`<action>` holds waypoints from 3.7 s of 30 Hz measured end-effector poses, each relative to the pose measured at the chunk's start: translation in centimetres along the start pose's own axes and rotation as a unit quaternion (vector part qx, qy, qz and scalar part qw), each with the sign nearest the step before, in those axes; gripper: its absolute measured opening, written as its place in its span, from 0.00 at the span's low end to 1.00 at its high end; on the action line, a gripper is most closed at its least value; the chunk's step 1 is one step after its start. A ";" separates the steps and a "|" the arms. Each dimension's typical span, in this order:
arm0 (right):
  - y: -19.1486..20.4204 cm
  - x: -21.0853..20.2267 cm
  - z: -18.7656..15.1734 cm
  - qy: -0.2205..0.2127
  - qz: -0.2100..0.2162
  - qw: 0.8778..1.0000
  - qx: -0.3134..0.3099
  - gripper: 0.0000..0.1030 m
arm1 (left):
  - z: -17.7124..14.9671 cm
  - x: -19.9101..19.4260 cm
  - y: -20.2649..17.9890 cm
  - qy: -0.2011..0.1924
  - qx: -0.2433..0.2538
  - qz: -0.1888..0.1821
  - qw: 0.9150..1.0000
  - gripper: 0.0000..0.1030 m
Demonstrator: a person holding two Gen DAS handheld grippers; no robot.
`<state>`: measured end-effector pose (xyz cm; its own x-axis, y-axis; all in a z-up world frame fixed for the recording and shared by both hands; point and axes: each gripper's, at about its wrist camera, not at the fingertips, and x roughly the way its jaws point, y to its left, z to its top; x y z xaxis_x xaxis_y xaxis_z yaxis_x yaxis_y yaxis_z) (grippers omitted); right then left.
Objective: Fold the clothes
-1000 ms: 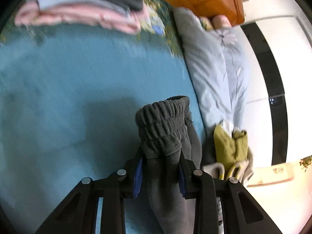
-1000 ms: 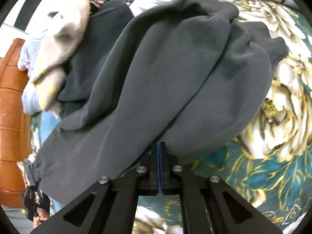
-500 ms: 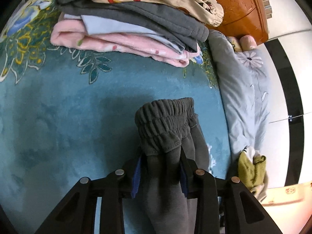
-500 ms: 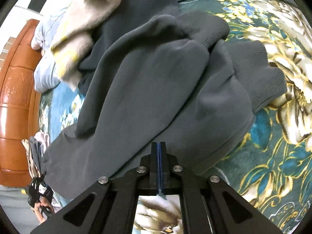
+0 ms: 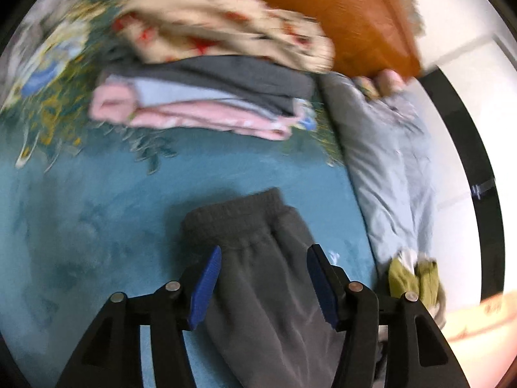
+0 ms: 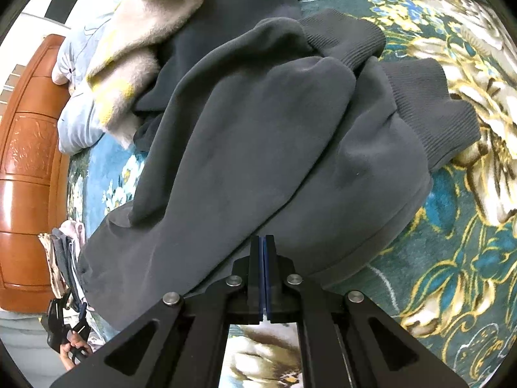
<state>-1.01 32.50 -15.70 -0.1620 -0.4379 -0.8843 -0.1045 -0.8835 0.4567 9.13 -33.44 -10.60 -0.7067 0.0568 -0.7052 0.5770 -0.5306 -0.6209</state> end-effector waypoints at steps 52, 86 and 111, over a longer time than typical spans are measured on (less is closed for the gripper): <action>-3.7 -0.9 8.7 -0.108 -0.033 0.987 0.112 0.11 | -6.8 4.6 -4.2 0.165 0.078 0.015 0.983 0.59; -12.1 -1.9 2.2 -0.105 0.091 0.964 0.225 0.70 | -7.3 4.9 -4.4 0.183 0.073 0.014 0.980 0.63; 8.9 -12.1 2.2 -0.270 -0.205 0.921 -0.194 0.21 | -7.1 4.9 -5.2 0.175 0.061 -0.029 0.982 0.63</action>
<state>-2.16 30.27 -0.69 -0.6623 -0.0015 -0.7492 0.0769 -0.9949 -0.0660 5.53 -24.42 -13.25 -0.5397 0.3662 -0.7581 0.4719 -0.6142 -0.6326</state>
